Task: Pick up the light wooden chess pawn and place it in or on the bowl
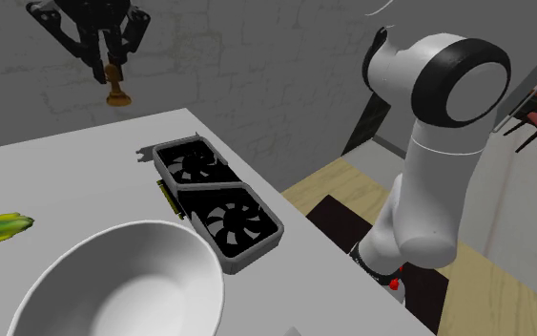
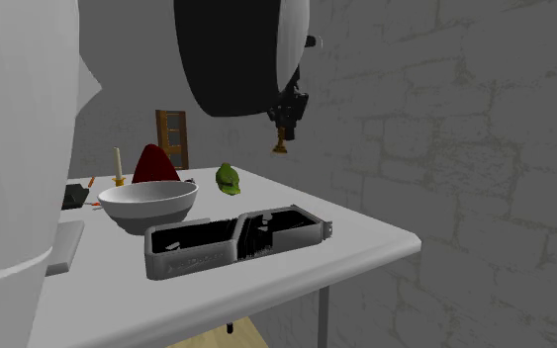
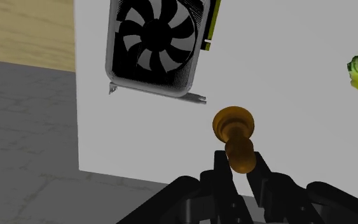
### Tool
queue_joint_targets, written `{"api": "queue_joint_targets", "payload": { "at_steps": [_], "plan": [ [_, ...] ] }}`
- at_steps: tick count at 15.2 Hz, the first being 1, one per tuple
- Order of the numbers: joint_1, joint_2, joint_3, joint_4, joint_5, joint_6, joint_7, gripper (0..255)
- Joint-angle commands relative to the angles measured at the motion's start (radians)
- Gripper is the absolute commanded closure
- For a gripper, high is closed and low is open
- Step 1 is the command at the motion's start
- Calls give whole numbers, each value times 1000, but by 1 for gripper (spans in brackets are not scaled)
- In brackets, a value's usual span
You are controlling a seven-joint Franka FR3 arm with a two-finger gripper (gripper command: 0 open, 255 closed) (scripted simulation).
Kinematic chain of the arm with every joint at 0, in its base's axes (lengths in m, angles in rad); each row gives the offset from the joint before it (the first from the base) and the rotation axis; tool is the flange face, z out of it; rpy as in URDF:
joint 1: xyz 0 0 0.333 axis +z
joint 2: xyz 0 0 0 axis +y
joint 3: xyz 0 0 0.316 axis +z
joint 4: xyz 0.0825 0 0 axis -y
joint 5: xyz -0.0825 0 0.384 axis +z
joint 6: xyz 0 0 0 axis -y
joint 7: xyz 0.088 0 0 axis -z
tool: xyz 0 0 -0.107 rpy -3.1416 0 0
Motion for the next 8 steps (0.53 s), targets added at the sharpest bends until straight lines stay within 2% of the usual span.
{"api": "queue_joint_targets", "payload": {
  "at_steps": [1,8],
  "plan": [
    [7,-50,13,-71,17,21,36,255],
    [59,-174,64,-225,60,49,164,255]
  ]
}}
